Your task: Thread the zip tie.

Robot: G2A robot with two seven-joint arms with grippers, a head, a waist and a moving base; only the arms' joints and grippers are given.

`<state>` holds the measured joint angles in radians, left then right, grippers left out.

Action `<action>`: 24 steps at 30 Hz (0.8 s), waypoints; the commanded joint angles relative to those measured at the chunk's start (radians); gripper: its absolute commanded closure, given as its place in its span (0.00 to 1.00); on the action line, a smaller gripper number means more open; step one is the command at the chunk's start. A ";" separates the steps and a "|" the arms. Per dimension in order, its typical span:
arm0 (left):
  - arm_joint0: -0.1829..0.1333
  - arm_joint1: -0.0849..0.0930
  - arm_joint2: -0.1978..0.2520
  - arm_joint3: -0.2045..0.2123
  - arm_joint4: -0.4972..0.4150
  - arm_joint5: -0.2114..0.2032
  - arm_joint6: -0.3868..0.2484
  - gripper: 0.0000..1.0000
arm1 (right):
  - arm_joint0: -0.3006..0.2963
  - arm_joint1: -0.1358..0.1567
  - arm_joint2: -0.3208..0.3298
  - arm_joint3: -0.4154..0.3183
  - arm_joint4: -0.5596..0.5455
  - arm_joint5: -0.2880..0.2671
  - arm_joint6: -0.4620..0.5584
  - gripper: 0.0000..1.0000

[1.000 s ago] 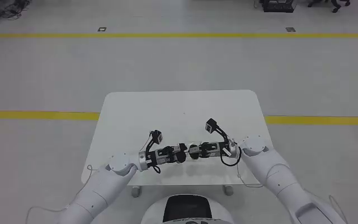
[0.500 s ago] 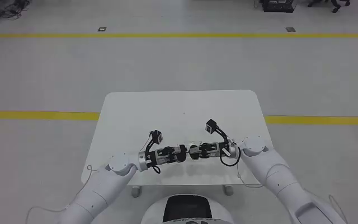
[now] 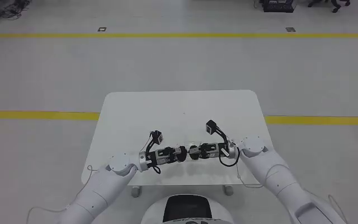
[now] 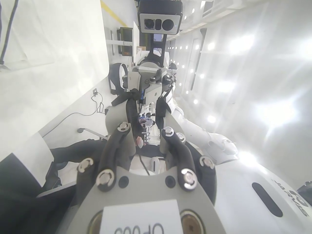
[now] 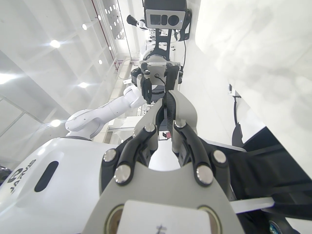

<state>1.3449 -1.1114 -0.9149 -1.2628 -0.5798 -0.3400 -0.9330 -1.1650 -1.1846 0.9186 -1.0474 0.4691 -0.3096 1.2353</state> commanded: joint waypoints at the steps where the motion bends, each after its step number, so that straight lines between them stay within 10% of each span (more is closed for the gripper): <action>1: 0.000 0.000 0.000 0.000 0.001 0.000 0.001 0.85 | -0.002 0.000 0.002 0.001 0.003 0.000 -0.009 1.00; 24: -0.009 -0.005 0.016 0.012 0.016 0.000 0.014 0.91 | 0.000 -0.004 -0.007 0.013 0.017 0.002 -0.012 1.00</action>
<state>1.3368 -1.1162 -0.8995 -1.2509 -0.5638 -0.3400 -0.9182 -1.1655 -1.1884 0.9116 -1.0364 0.4847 -0.3064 1.2242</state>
